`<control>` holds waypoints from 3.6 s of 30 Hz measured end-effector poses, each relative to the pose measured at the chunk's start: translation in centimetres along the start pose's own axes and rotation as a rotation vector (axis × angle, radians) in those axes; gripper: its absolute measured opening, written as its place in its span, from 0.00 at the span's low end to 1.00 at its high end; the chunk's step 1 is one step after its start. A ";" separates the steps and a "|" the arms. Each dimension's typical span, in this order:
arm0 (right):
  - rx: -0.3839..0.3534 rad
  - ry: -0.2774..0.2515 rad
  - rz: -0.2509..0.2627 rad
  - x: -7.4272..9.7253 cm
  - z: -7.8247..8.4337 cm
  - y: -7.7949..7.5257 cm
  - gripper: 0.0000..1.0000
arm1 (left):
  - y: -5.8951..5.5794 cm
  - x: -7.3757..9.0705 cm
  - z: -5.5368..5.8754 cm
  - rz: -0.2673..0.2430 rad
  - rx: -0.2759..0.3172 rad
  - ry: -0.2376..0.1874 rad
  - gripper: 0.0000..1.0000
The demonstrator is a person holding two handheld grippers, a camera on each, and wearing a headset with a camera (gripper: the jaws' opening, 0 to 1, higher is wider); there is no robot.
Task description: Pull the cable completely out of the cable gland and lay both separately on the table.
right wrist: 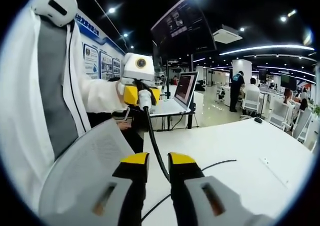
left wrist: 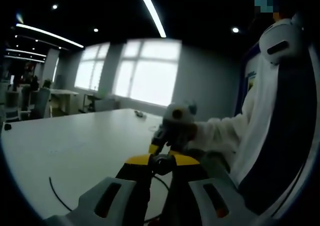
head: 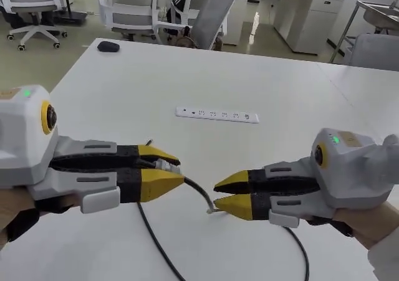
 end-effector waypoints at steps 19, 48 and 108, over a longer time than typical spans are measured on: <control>0.053 -0.035 -0.042 -1.7 -1.5 -0.3 0.00 | 0.6 1.2 0.4 -0.031 0.036 -0.019 0.17; 0.095 0.343 -0.020 -10.9 7.6 -3.1 0.03 | 3.8 7.0 1.6 -0.205 0.081 -0.062 0.17; -0.265 0.294 0.429 0.3 11.8 -0.3 0.30 | 15.3 0.2 26.2 -0.320 0.085 0.453 0.17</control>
Point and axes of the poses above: the centre of the closed fingertips' face, and the gripper's own axes: x roughly backward along the fingers, y roughly to its left, z roughly out of its underside, the point moved 3 cm from there along x, roughly backward along the fingers, and after that the axes turned 3 degrees about y, right-handed, at the moved point
